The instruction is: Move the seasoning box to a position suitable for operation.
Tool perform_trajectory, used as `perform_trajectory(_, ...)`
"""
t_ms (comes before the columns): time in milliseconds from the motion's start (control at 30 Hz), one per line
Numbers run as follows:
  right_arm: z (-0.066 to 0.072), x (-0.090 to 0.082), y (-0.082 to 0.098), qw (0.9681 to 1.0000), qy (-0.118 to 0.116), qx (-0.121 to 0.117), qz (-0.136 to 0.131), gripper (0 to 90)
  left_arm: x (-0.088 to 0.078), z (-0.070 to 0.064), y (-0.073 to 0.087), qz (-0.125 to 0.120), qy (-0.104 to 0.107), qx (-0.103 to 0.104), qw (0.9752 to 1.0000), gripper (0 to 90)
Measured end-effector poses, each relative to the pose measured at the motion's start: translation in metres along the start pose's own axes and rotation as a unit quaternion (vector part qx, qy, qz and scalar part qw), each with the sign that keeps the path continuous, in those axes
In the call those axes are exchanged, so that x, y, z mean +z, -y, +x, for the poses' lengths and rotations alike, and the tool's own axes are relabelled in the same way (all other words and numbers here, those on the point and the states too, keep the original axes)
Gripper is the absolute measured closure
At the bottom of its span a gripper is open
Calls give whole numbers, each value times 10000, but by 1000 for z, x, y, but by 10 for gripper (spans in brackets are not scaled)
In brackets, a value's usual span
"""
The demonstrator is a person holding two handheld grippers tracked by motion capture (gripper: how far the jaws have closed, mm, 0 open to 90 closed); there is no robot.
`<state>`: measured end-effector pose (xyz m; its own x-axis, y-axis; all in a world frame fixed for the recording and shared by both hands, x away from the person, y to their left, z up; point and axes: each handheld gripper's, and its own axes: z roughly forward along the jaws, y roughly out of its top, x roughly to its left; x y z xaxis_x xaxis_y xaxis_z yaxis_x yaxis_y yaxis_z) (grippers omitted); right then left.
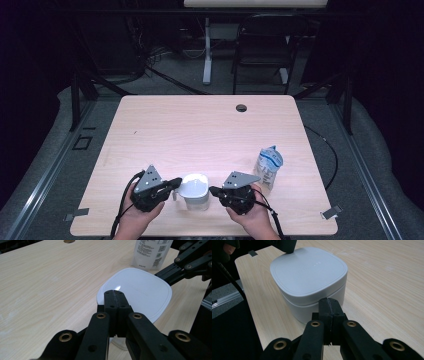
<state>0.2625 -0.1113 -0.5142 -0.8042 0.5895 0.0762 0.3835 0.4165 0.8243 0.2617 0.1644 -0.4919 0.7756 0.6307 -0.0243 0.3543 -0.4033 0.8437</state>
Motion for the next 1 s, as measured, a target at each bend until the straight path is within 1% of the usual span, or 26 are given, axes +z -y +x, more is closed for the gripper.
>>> perform_trajectory(400, 2, 0, -1, 10000, 13, -44, -40, 900, 0, 1, 0, 2, -1, -41, 10000, 900)
perform_trajectory(500, 4, -1, -3, 9999, 22, -89, -51, 900, -1, 1, 0, 21, -42, -43, 10000, 900)
perform_trajectory(600, 3, -1, -3, 10000, 12, -80, -26, 900, -3, 2, 0, 15, -90, -44, 9999, 887)
perform_trajectory(667, 3, -1, -4, 10000, 5, -62, -10, 900, -6, 4, 0, -17, -118, -96, 9999, 878)
perform_trajectory(767, 3, 0, -6, 9999, 36, -97, 13, 900, -10, 7, 1, -73, -144, -193, 9997, 866)
perform_trajectory(1000, 5, -1, -9, 9999, 37, -131, -7, 900, -15, 13, 6, -64, -202, -265, 9994, 816)
